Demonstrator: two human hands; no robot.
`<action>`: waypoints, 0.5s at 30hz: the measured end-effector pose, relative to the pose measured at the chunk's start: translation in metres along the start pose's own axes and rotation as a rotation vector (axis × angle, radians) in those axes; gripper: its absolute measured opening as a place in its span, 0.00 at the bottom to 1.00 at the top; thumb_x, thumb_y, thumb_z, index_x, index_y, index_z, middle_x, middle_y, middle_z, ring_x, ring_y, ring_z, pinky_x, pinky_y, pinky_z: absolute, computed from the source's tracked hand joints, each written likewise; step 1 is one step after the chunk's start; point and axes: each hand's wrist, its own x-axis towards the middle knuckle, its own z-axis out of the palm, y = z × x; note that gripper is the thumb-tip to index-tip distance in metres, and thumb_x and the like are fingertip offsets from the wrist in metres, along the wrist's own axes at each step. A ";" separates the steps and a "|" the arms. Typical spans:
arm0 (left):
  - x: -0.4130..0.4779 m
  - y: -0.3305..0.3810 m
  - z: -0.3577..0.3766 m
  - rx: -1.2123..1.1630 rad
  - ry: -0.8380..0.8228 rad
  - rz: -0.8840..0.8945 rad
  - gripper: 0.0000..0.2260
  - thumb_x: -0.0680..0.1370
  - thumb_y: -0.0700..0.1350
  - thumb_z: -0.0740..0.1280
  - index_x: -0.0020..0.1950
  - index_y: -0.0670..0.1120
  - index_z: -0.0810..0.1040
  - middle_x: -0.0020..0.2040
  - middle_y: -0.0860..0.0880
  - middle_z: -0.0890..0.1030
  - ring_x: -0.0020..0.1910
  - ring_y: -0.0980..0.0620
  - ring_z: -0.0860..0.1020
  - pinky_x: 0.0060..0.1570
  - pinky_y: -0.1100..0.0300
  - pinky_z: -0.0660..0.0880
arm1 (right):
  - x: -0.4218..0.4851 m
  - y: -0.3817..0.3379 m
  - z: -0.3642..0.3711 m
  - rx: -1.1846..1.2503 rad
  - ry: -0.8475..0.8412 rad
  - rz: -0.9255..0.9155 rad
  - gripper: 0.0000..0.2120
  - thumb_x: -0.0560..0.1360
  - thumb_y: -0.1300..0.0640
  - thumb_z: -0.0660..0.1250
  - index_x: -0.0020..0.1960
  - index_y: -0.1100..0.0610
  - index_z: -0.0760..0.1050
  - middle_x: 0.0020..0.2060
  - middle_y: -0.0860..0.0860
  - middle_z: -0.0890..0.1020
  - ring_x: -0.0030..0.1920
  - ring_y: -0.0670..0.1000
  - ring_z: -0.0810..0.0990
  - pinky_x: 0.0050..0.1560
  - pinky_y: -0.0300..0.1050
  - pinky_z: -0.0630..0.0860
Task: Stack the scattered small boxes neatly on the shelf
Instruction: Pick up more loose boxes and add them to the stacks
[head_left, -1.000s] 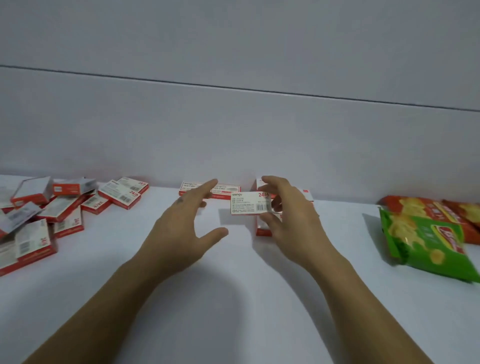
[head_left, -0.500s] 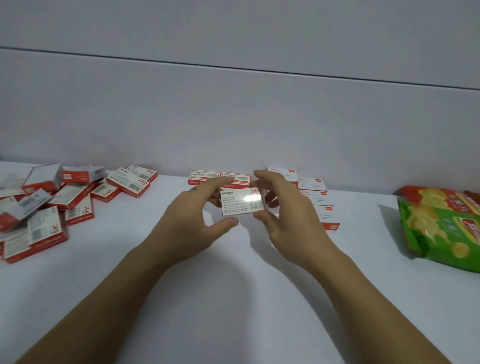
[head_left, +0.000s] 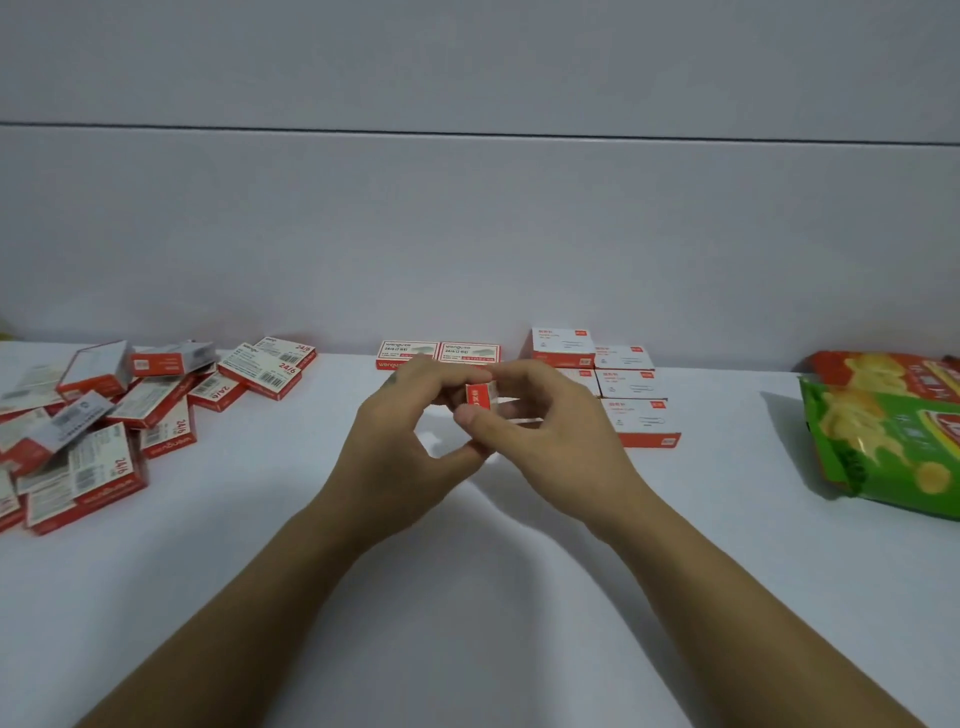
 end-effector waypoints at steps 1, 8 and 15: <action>0.001 0.001 0.001 0.004 -0.010 0.001 0.20 0.70 0.46 0.74 0.60 0.43 0.77 0.55 0.47 0.79 0.53 0.52 0.76 0.53 0.63 0.74 | 0.000 -0.001 0.000 0.059 -0.021 0.010 0.14 0.71 0.50 0.73 0.55 0.44 0.78 0.48 0.38 0.83 0.48 0.37 0.81 0.42 0.29 0.76; 0.000 0.000 -0.002 -0.094 -0.074 -0.197 0.21 0.67 0.56 0.75 0.58 0.59 0.74 0.54 0.59 0.76 0.54 0.61 0.75 0.50 0.71 0.72 | 0.003 -0.004 -0.005 0.523 -0.127 0.197 0.16 0.79 0.64 0.54 0.58 0.59 0.78 0.48 0.58 0.85 0.50 0.55 0.84 0.48 0.48 0.82; -0.001 0.006 -0.003 -0.200 -0.003 -0.214 0.21 0.66 0.51 0.78 0.57 0.53 0.77 0.53 0.59 0.80 0.51 0.60 0.78 0.48 0.71 0.73 | 0.004 0.000 -0.007 0.415 -0.060 0.154 0.14 0.78 0.66 0.58 0.54 0.56 0.81 0.45 0.54 0.86 0.47 0.53 0.85 0.43 0.45 0.81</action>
